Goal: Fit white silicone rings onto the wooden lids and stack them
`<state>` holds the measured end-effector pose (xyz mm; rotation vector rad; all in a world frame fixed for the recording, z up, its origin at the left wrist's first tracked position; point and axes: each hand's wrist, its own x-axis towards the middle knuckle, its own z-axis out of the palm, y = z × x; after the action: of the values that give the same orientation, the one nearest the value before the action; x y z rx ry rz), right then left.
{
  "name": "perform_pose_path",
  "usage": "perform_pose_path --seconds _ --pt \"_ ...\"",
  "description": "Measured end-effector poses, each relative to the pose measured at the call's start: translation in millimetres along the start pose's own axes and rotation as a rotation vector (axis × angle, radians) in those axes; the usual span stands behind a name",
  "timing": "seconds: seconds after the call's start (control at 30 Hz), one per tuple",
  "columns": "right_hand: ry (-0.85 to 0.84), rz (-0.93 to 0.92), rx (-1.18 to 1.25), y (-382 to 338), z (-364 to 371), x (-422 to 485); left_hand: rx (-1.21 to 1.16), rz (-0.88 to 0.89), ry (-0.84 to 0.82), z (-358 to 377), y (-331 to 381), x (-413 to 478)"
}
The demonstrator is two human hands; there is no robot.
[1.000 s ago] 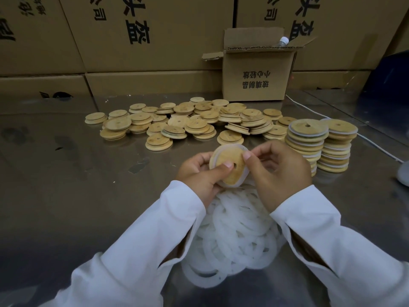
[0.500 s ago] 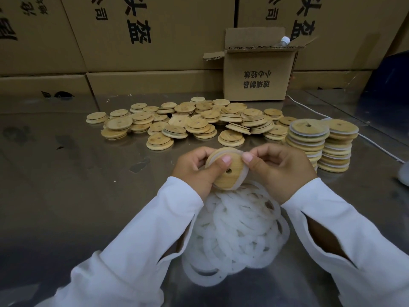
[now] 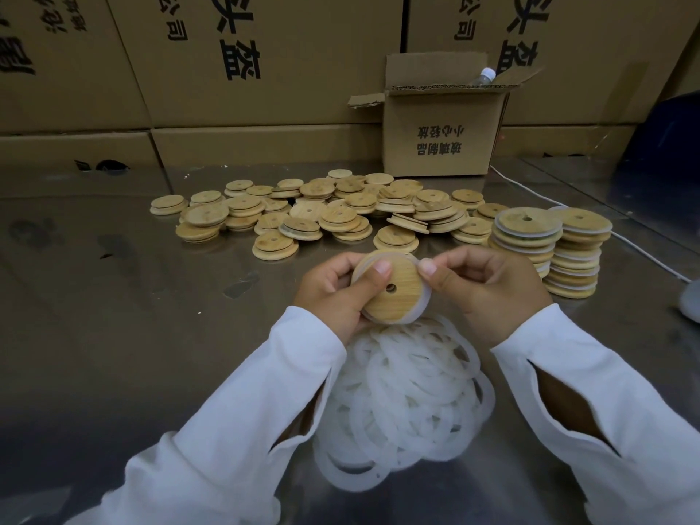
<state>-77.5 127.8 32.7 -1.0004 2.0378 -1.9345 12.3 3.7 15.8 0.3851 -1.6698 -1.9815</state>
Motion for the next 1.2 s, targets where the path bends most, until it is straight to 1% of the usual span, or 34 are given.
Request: perform_pose_path --seconds 0.1,0.17,0.3,0.4,0.57,0.7,0.87,1.0,1.13,1.2 --pt "0.033 0.003 0.055 0 3 -2 0.046 0.041 0.065 3 -1 -2" --pt "0.058 -0.031 0.037 0 7 -4 0.055 0.055 0.096 5 -1 -3" --pt "0.171 -0.175 -0.183 1 14 -9 0.045 0.080 0.154 7 0 -2" --pt "0.201 -0.220 -0.281 2 17 -11 0.013 0.082 0.167 4 2 0" --pt "0.201 -0.206 -0.325 3 13 -10 0.048 0.009 0.096 2 1 1" --pt "0.157 -0.147 -0.306 3 11 -8 0.136 0.057 0.104 2 1 0" --pt "0.124 -0.042 -0.273 1 2 -3 0.187 0.098 0.057 -1 3 1" --pt "0.085 0.000 -0.230 0 1 -2 0.146 0.082 0.059 -4 5 3" --pt "0.063 -0.025 -0.205 -1 2 -3 0.069 0.051 0.090 -5 3 4" --pt "0.063 -0.059 -0.233 -1 3 -4 0.055 0.052 0.102 -5 0 4"
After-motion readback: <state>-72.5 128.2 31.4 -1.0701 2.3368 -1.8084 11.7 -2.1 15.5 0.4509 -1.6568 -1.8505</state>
